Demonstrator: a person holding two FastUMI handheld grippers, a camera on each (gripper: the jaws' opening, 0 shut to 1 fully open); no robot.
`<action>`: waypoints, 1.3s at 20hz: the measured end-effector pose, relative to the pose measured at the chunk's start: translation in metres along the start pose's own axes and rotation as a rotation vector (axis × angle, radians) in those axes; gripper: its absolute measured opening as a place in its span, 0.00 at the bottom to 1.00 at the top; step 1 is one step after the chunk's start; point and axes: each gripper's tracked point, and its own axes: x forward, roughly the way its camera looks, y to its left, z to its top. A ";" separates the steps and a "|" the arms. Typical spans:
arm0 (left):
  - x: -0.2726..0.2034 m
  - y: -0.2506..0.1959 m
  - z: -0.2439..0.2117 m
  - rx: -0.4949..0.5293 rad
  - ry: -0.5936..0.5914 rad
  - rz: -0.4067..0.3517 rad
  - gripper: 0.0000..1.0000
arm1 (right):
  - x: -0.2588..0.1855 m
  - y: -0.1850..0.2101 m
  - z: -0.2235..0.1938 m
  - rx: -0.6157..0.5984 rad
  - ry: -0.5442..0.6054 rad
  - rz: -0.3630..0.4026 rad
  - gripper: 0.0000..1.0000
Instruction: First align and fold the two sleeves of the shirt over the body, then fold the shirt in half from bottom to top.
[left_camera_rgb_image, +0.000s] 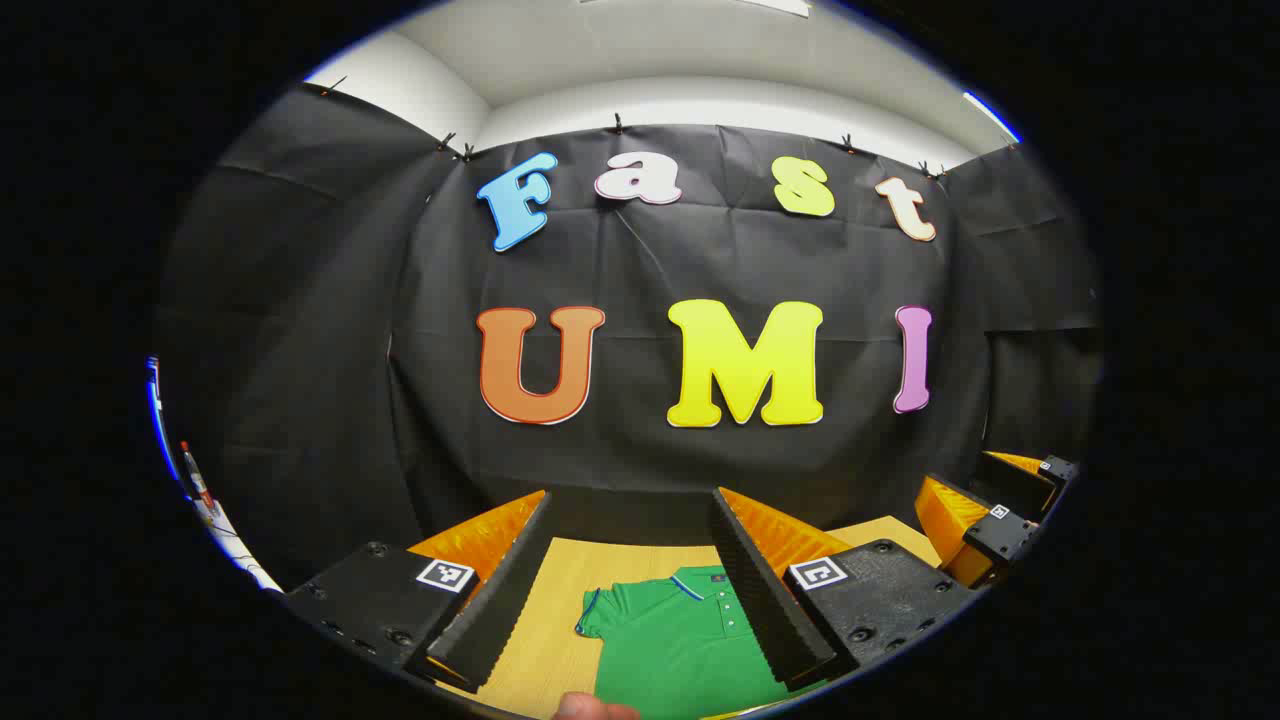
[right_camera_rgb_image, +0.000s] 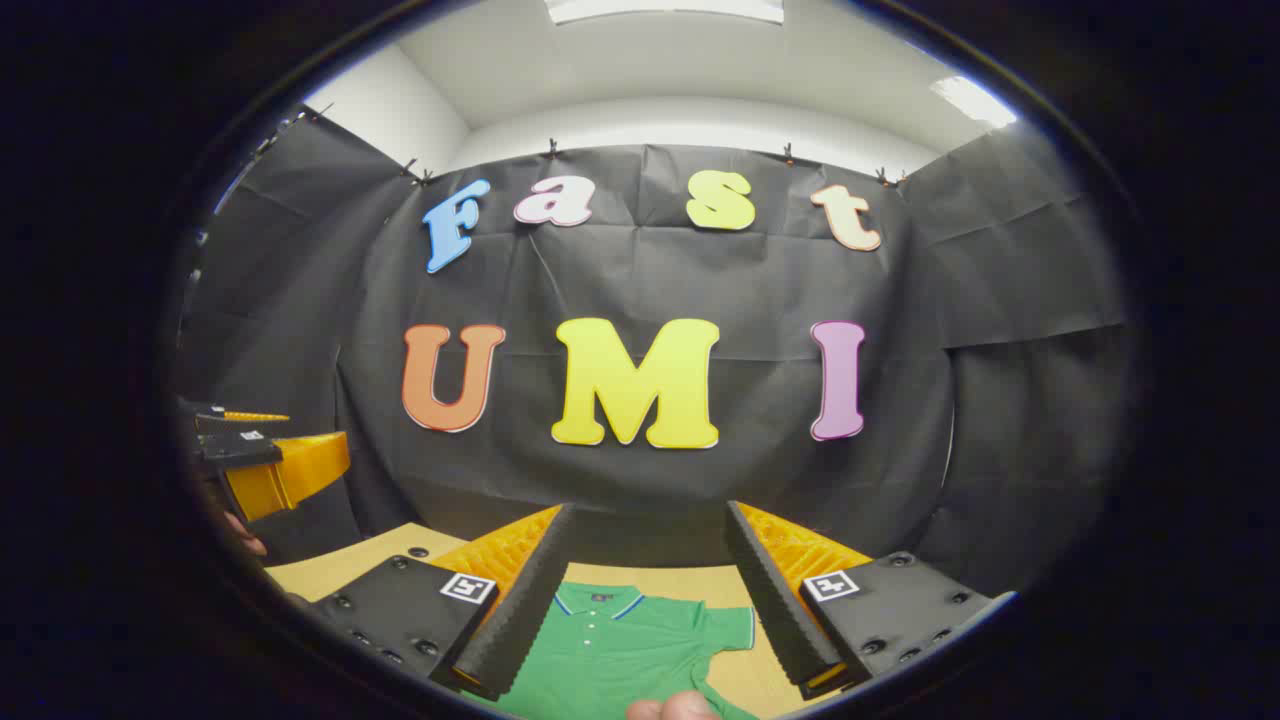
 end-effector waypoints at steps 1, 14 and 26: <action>0.001 -0.002 -0.001 0.001 0.003 -0.001 0.98 | 0.000 -0.001 0.002 -0.005 -0.005 -0.001 0.89; 0.011 -0.020 -0.012 0.017 0.030 0.001 0.98 | 0.011 -0.021 -0.002 -0.008 0.001 -0.003 0.89; 0.020 -0.048 -0.042 0.028 0.071 -0.037 0.98 | 0.021 -0.044 -0.025 -0.009 0.084 0.004 0.95</action>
